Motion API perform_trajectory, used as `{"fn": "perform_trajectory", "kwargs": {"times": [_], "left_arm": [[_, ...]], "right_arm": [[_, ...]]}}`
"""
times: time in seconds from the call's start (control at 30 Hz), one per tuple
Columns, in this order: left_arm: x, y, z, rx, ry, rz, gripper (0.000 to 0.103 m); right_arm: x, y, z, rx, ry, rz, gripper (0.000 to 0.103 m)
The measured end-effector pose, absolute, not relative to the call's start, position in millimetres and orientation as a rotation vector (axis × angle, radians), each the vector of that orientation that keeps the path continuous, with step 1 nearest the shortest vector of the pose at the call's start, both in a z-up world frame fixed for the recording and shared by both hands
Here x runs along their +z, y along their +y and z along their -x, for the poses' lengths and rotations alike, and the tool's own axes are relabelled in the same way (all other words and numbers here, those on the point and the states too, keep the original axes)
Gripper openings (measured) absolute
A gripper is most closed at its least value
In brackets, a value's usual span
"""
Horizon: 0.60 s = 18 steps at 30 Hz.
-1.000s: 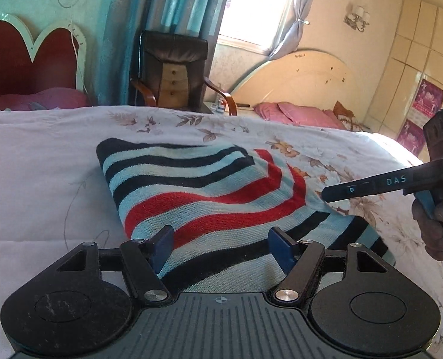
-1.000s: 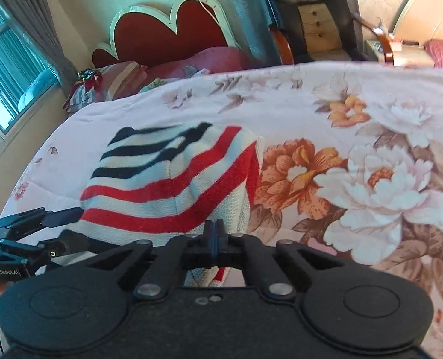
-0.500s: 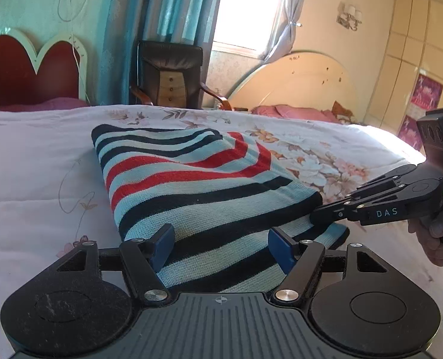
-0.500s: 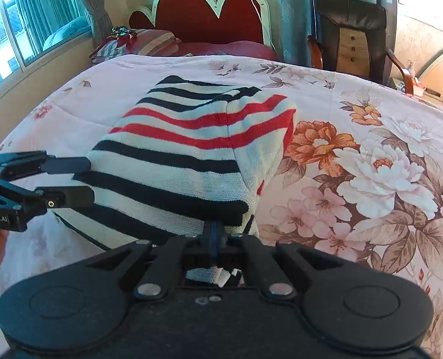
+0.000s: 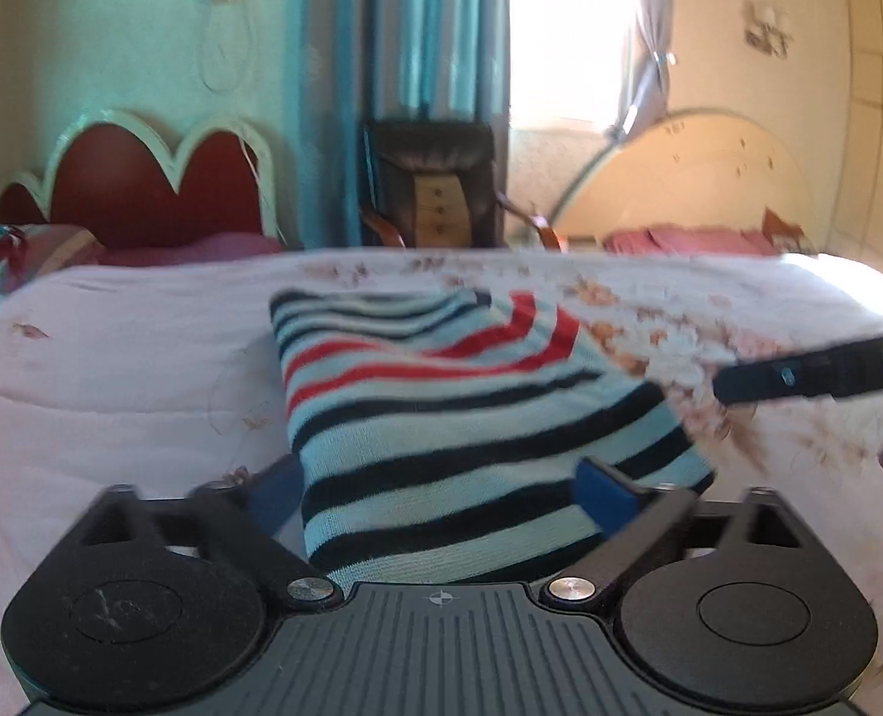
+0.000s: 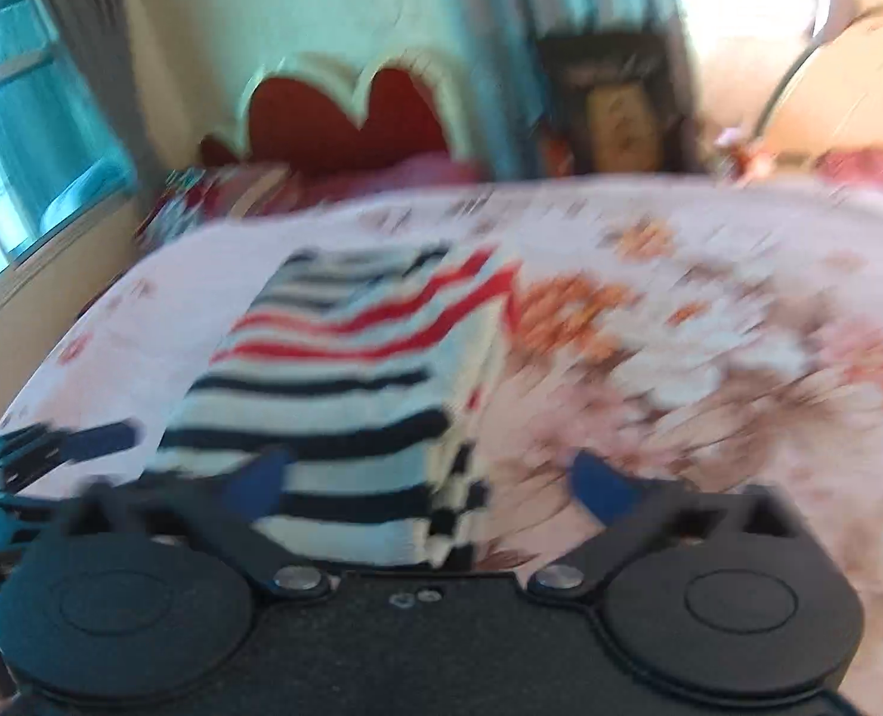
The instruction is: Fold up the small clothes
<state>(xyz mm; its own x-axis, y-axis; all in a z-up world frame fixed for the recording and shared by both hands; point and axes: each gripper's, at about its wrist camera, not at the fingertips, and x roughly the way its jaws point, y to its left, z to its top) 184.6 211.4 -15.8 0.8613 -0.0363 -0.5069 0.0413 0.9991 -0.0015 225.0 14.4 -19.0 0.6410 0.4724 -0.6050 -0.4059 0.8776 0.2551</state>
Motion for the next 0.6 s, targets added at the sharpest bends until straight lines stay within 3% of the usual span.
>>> {"fn": "perform_trajectory", "kwargs": {"times": [0.27,0.47,0.6], "left_arm": [[24,180,-117,-0.02,0.478,-0.013,0.099],[51,164,-60,0.028,0.454,0.014,0.099],[67,156,-18,0.065,0.434,0.044,0.099]], "right_arm": [[27,-24,-156,0.503,0.667,-0.097,0.091],[57,-46,-109,0.501,0.625,-0.097,0.101],[73,-56,-72,0.524,0.605,-0.103,0.102]]}}
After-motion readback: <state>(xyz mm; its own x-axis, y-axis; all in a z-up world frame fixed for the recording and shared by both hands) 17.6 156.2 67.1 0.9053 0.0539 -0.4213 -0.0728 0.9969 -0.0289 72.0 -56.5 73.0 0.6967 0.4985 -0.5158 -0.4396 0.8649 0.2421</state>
